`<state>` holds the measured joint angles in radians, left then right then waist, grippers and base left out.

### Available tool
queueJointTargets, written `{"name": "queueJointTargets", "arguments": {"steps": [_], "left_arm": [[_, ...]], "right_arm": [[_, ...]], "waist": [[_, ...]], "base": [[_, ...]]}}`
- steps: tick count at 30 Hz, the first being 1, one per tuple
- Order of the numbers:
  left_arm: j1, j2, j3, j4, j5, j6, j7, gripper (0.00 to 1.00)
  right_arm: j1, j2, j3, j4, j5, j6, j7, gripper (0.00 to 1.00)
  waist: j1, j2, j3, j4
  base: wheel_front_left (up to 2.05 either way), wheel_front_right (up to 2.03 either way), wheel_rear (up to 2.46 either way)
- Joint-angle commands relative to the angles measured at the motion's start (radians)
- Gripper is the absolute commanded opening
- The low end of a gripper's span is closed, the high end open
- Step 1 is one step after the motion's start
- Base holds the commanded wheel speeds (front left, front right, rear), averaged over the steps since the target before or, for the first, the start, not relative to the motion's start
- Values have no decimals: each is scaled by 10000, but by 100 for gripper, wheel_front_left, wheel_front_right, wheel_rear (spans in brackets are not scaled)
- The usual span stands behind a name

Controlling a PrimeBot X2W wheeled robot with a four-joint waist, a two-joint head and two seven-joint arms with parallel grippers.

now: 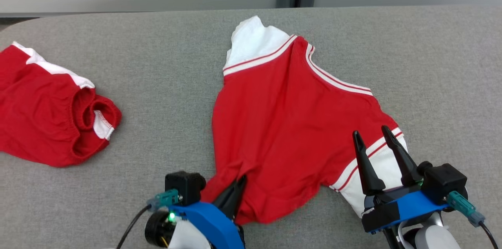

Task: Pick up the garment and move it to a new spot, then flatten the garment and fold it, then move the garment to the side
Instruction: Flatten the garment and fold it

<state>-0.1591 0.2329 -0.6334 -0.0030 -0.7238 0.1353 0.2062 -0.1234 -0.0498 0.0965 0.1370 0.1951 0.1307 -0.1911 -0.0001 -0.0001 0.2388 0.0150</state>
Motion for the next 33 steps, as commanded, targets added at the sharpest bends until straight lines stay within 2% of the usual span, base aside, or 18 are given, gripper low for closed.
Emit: {"name": "queueJointTargets", "arguments": {"steps": [1,9,13,17,19,23,30,33], "left_arm": [[369,-12,-88,-74,-188,67,107,100],[1403,696,-41,-587,-347,854,934,100],[1485,980,507,-1143,-118,943,81,100],[1230,993,1343,-1411,351,729,-1912,100],[1241,955,1597,-1170,455,629,-2640,100],[946,1013,1804,-454,847,145,-3945,100],[777,933,2081,899,1702,-308,-4679,100],[848,732,2587,1143,2087,-366,-4721,100]], "right_arm": [[139,-13,-31,-78,-90,1,49,100],[366,-15,-97,-233,-75,1,225,100],[472,-13,-182,-274,-78,1,276,100],[540,-12,-374,-329,-127,1,332,100],[599,-15,-454,-366,-148,1,363,100],[647,-12,-541,-432,-159,1,452,100],[755,-12,-638,-496,-137,1,614,100],[798,-13,-664,-505,-114,1,655,100]], "waist": [[1,1,-98,57],[1,1,-439,218],[1,1,-563,269],[1,1,-757,325],[1,1,-863,340],[1,1,-1044,367],[1,1,-1315,366],[1,1,-1375,357]], "base": [[0,0,0],[0,0,0],[0,0,0],[0,0,0],[0,0,0],[0,0,0],[0,0,0],[0,0,0]]}}
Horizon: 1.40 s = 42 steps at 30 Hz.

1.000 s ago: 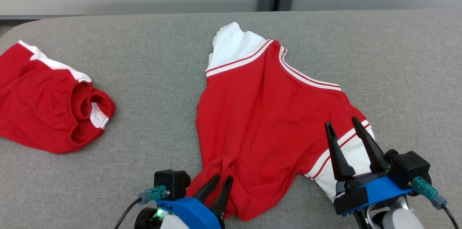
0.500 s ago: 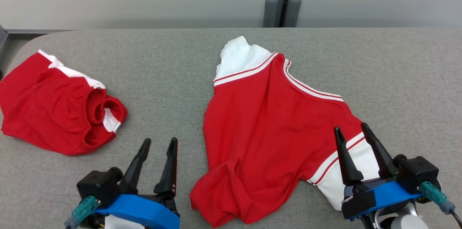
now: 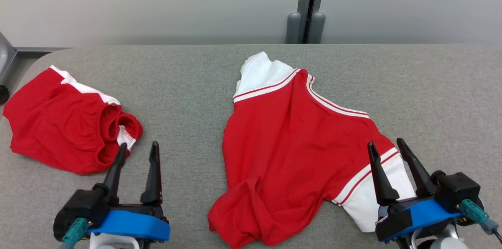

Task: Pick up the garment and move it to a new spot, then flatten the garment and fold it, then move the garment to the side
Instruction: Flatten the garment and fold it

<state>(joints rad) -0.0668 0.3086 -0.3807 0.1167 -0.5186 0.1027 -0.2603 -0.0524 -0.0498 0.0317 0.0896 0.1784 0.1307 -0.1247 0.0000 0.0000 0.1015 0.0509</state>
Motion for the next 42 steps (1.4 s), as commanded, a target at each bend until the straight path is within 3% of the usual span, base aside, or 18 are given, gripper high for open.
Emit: {"name": "queueJointTargets", "arguments": {"steps": [1,6,12,22,26,36,42], "left_arm": [[8,-162,387,-122,160,-75,-59,100],[642,-1152,2381,-688,1023,-933,-56,100],[1166,-1756,3248,-267,2040,-1689,-58,100],[1251,-1947,3243,502,2752,-1940,-60,100],[1116,-2045,3246,513,2812,-1991,-60,100],[437,-2221,3036,204,2980,-2097,-59,100],[-86,-2374,2637,162,3017,-2179,-61,100]], "right_arm": [[105,-13,-28,-42,60,1,17,100],[213,-13,-121,-87,34,1,86,100],[322,-13,-55,-102,65,1,194,100],[335,-13,-65,-120,-60,1,680,100],[-240,-12,204,26,-217,1,1378,100],[-4104,-20,740,1920,-648,1,5112,100],[-6390,-188,599,3958,-1059,1,5699,100]], "waist": [[0,0,-14,2],[0,0,-102,71],[0,0,-201,174],[0,0,-185,341],[0,0,-21,325],[0,0,984,761],[0,0,1737,1640]], "base": [[0,0,0],[0,0,0],[0,0,0],[0,0,0],[0,0,0],[0,0,0],[0,0,0]]}}
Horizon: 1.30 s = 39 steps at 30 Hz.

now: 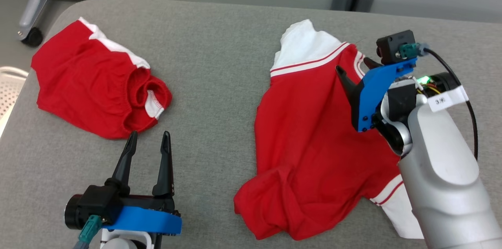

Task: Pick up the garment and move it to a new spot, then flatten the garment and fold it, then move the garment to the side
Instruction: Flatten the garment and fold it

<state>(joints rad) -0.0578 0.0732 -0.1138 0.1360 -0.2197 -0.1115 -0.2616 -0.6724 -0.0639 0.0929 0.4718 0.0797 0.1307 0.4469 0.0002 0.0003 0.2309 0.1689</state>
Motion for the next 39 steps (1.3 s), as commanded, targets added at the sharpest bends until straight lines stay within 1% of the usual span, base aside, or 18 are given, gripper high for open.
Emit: {"name": "queueJointTargets", "arguments": {"steps": [1,6,9,13,18,19,20,21,25,26,27,29,31,36,39], "left_arm": [[-240,-43,-71,-30,30,-44,-47,100],[-527,-144,-297,6,-49,-85,-47,100],[-646,-188,-450,11,-89,-104,-47,100],[-773,-215,-582,-24,-171,-111,-48,100],[-884,-226,-654,-91,-188,-118,-48,100],[-894,-226,-665,-100,-214,-119,-48,100],[-910,-227,-675,-115,-244,-120,-48,100],[-929,-227,-682,-128,-266,-118,-48,100],[-967,-229,-704,-172,-298,-100,-46,100],[-967,-229,-704,-172,-298,-100,-46,100],[-997,-224,-684,-198,-308,-91,-48,100],[-1053,-227,-683,-214,-286,-92,-48,100],[-1080,-226,-689,-233,-278,-95,-48,100],[-1143,-227,-716,-283,-236,-111,-46,100],[-1155,-227,-704,-281,-206,-123,-48,100]], "right_arm": [[-492,-114,4,535,-222,1,8,100],[-1502,-249,-156,2209,-663,1,316,100],[-1818,-459,-287,3020,-1080,1,548,100],[-2035,-575,-702,3717,-1715,1,706,100],[-1959,-409,-1356,4451,-1834,1,752,100],[-1938,-364,-1373,4589,-1846,1,744,67],[-1962,-333,-1289,4699,-1904,3,711,46],[-1985,-336,-1214,4793,-1939,3,687,0],[-2433,-513,-1177,4707,-1994,1,-88,0],[-2433,-513,-1177,4707,-1994,1,-88,0],[-2766,-646,-1362,4565,-2057,-8,-554,0],[-3111,-787,-1605,4388,-2174,-8,-1065,0],[-3241,-813,-1756,4326,-2248,-7,-1267,0],[-3688,-1204,-2977,4116,-2863,-5,-2117,0],[-3773,-1414,-4021,3961,-3214,-2,-2529,0]], "waist": [[-2,-3,539,584],[-2,-3,933,1222],[-2,-3,1072,1493],[-2,-3,1212,1760],[-2,-3,1392,1930],[-2,-3,1428,1941],[-2,-3,1465,1947],[-2,-3,1491,1948],[-2,-3,1588,1910],[-2,-3,1588,1910],[-2,-3,1628,1872],[-2,-3,1664,1826],[-2,-3,1672,1802],[-2,-3,1706,1665],[-2,-3,1684,1574]], "base": [[0,0,0],[0,0,0],[0,0,0],[0,0,0],[0,0,0],[0,0,0],[0,0,0],[0,0,0],[0,0,0],[0,0,0],[0,0,0],[0,0,0],[0,0,0],[0,0,0],[0,0,0]]}}
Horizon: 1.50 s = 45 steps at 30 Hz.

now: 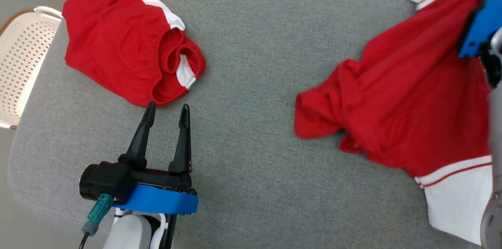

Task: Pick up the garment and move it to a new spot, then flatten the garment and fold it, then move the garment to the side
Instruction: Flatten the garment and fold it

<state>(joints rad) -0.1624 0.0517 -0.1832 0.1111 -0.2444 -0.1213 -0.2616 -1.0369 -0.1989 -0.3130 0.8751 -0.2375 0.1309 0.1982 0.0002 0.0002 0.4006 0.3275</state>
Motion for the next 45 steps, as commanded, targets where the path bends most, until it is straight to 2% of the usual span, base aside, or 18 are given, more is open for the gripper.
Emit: {"name": "queueJointTargets", "arguments": {"steps": [1,2,7,8,9,15,20,24,27,33,38,45], "left_arm": [[-118,-12,-9,-27,48,-30,-48,100],[-122,-11,18,-12,71,-38,-46,100],[-106,-11,104,25,180,-53,-46,100],[-93,-13,126,37,209,-59,-48,100],[-64,-11,175,54,248,-65,-46,100],[95,14,312,159,386,-101,-46,100],[337,77,429,252,424,-111,-46,100],[654,146,576,326,429,-115,-46,100],[866,180,669,340,431,-117,-46,100],[1063,244,687,259,430,-109,-46,100],[818,320,560,73,417,-111,-46,100],[536,366,484,26,391,-111,-48,100]], "right_arm": [[-111,-133,-317,-135,-168,-2,-183,0],[18,-235,-1005,-247,-431,-2,-462,0],[281,-225,-2361,-483,-963,-2,-1158,0],[356,-184,-2459,-387,-1082,-1,-1172,16],[414,-87,-2474,-257,-1164,-1,-1196,100],[674,444,-1829,774,-1071,-1,-1318,100],[1107,685,-777,1554,-357,-2,-1456,100],[1804,682,5,1709,305,-2,-1541,100],[2449,342,303,1544,670,-2,-1443,100],[3458,31,3,927,1278,-1,-898,100],[3588,-103,-313,605,1382,-1,-117,100],[3272,283,-503,676,1480,-1,472,100]], "waist": [[-2,-2,-25,-39],[-2,-2,-61,-112],[-2,-2,-193,-326],[-2,-2,-232,-377],[-2,-2,-286,-453],[-2,-2,-792,-882],[-2,-2,-1332,-1160],[-2,-2,-1817,-1422],[-2,-2,-2054,-1588],[-2,-2,-2141,-1760],[-2,-2,-1767,-1684],[-2,-2,-1342,-1475]], "base": [[0,0,0],[0,0,0],[0,0,0],[0,0,0],[0,0,0],[0,0,0],[0,0,0],[0,0,0],[0,0,0],[0,0,0],[0,0,0],[0,0,0]]}}
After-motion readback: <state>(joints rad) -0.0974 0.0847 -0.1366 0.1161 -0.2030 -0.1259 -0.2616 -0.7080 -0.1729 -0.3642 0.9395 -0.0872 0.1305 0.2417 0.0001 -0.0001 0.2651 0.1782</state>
